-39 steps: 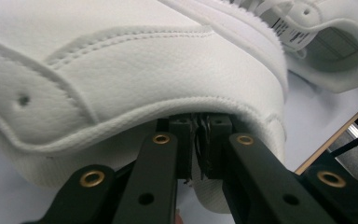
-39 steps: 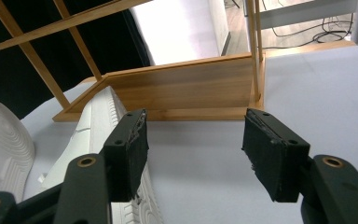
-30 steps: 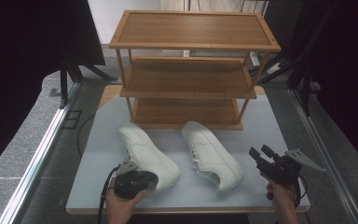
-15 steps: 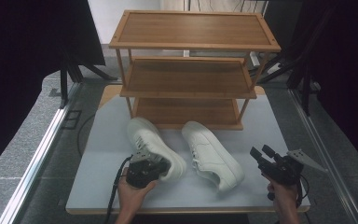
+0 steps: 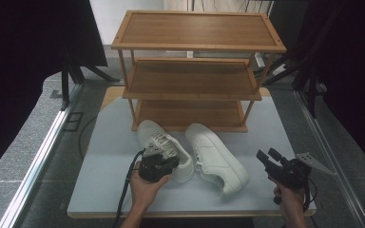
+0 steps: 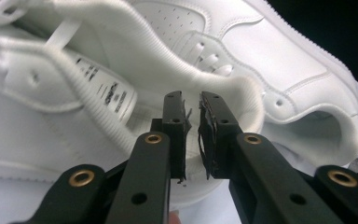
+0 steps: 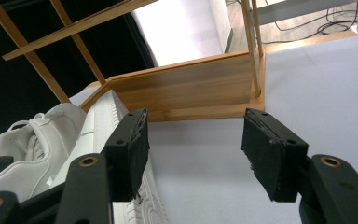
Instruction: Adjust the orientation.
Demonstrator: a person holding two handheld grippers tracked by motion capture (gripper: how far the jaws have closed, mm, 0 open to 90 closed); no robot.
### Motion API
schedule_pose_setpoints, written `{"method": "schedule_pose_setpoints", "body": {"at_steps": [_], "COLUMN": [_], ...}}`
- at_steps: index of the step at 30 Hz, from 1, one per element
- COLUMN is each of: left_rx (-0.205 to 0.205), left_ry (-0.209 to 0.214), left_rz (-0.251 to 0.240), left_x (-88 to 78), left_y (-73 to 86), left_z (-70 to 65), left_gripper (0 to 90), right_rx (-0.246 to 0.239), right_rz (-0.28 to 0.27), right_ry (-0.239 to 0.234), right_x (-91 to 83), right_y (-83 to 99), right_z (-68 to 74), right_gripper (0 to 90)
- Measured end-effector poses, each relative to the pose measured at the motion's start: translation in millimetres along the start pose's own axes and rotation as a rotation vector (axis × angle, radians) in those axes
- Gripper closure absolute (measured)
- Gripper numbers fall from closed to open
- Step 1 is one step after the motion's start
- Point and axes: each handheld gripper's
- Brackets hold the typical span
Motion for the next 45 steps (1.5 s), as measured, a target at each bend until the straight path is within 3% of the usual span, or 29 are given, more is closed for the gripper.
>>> {"method": "schedule_pose_setpoints", "body": {"at_steps": [6, 12, 15, 20, 30, 32, 35, 40, 45], "left_rx": [-0.006, -0.023, -0.043, -0.031, -0.046, -0.053, -0.02, -0.014, -0.014], "left_ry": [0.022, 0.006, 0.013, 0.018, 0.073, 0.063, 0.024, 0.02, 0.02], "left_rz": [0.003, 0.037, 0.04, 0.043, 0.046, 0.051, 0.087, 0.086, 0.117], "left_x": [9.8, 18.7, 16.5, 10.8, 0.0, 2.4, 9.7, 9.2, -0.7], "left_y": [-6.1, 0.0, 3.8, 4.8, 6.8, 5.7, 2.0, 4.2, 7.7], "left_z": [-0.5, 7.3, 12.1, 13.8, 22.1, 20.5, 15.3, 16.6, 18.1], "left_gripper": [79.9, 82.2, 83.5, 85.9, 89.8, 89.8, 87.4, 89.5, 90.0], "right_rx": [-0.012, -0.015, -0.013, -0.012, -0.005, -0.002, -0.003, -0.021, -0.012], "right_rz": [0.011, 0.027, 0.031, 0.038, 0.048, 0.048, 0.053, 0.067, 0.061], "right_ry": [-0.01, -0.005, -0.002, 0.005, 0.016, 0.018, 0.018, 0.017, 0.024], "right_x": [2.4, 4.6, 4.4, 5.0, 3.7, 3.3, 4.7, 7.0, 5.4], "right_y": [0.9, 2.9, 2.6, 3.0, 3.5, 3.4, 4.0, 6.2, 6.1], "right_z": [4.0, 3.2, 1.7, 0.8, -2.2, -2.4, -1.7, 0.6, -3.3], "right_gripper": [40.9, 40.9, 41.0, 40.9, 41.1, 41.1, 41.1, 41.0, 41.1]}}
Point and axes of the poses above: each handheld gripper's, and its own axes: x roughly forward along the jaws, y roughly out of its underside, z roughly to its left, and after that the axes turned 9 degrees about y, right-handed
